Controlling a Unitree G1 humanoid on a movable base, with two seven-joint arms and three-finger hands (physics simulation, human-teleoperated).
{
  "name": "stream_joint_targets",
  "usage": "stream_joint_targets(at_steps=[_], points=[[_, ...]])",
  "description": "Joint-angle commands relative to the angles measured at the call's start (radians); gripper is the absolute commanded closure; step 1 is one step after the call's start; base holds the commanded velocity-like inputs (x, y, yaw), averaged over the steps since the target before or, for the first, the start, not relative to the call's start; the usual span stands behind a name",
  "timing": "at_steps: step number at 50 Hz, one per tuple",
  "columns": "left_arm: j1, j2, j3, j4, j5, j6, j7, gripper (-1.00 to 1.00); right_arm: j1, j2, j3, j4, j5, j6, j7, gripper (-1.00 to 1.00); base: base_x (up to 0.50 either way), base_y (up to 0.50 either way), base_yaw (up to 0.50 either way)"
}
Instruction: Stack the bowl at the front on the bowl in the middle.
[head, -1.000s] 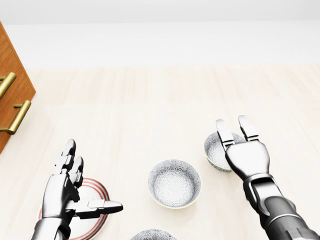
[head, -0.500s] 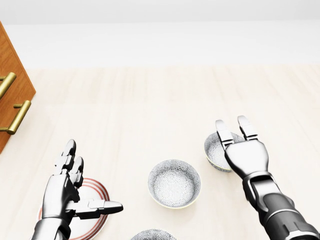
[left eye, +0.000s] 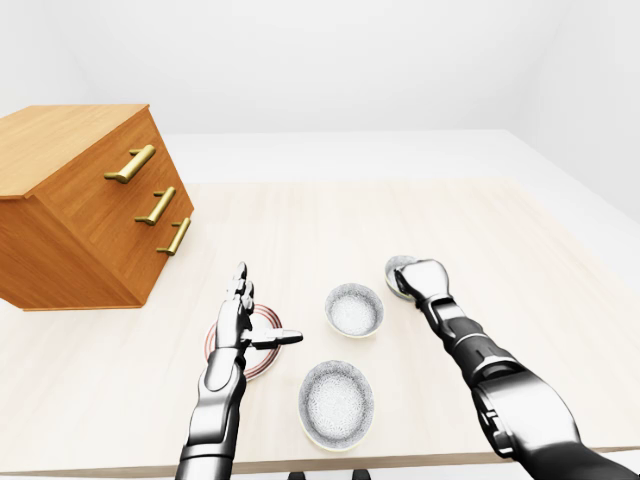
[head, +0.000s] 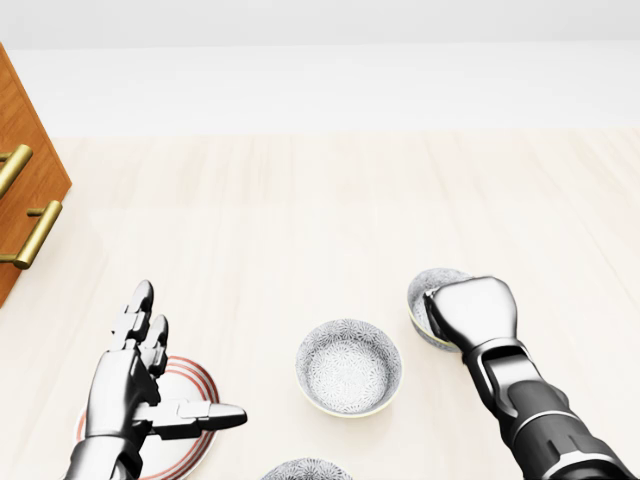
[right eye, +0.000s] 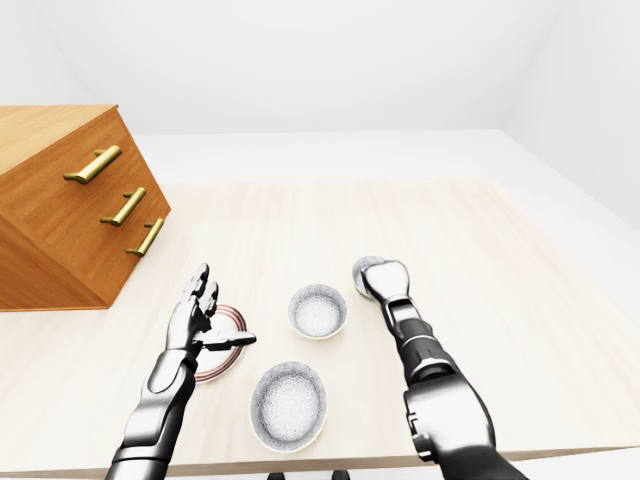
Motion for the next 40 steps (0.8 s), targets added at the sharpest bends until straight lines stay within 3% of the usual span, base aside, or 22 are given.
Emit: stream_joint_targets(at_steps=[1, 13, 23, 29, 37, 40], points=[[0.005, 0.000, -0.002, 0.006, 0.007, -0.005, -0.001, -1.00, -0.019, 0.021, 0.023, 0.019, -0.050, 0.000, 0.000, 1.00, 0.00, 0.00, 0.00], [0.016, -0.003, -0.005, -0.013, 0.010, 0.006, -0.003, -1.00, -0.061, -0.012, -0.006, -0.016, -0.024, 0.000, 0.000, 1.00, 0.00, 0.00, 0.00], [0.019, -0.004, -0.007, -0.022, 0.011, 0.010, -0.002, -1.00, -0.093, -0.079, -0.037, -0.081, 0.006, 0.000, 0.000, 1.00, 0.00, 0.00, 0.00], [0.018, -0.004, -0.006, -0.012, 0.011, 0.001, -0.003, -1.00, -0.082, -0.100, -0.045, -0.135, 0.004, 0.000, 0.000, 1.00, 0.00, 0.00, 0.00], [0.017, -0.004, -0.006, -0.012, 0.010, 0.001, -0.003, -1.00, -0.022, -0.112, -0.072, -0.330, 0.002, 0.000, 0.000, 1.00, 0.00, 0.00, 0.00], [0.017, -0.004, -0.006, -0.008, 0.010, -0.002, -0.003, -1.00, 0.055, -0.106, -0.097, -0.544, 0.001, 0.000, 0.000, 1.00, 0.00, 0.00, 0.00]])
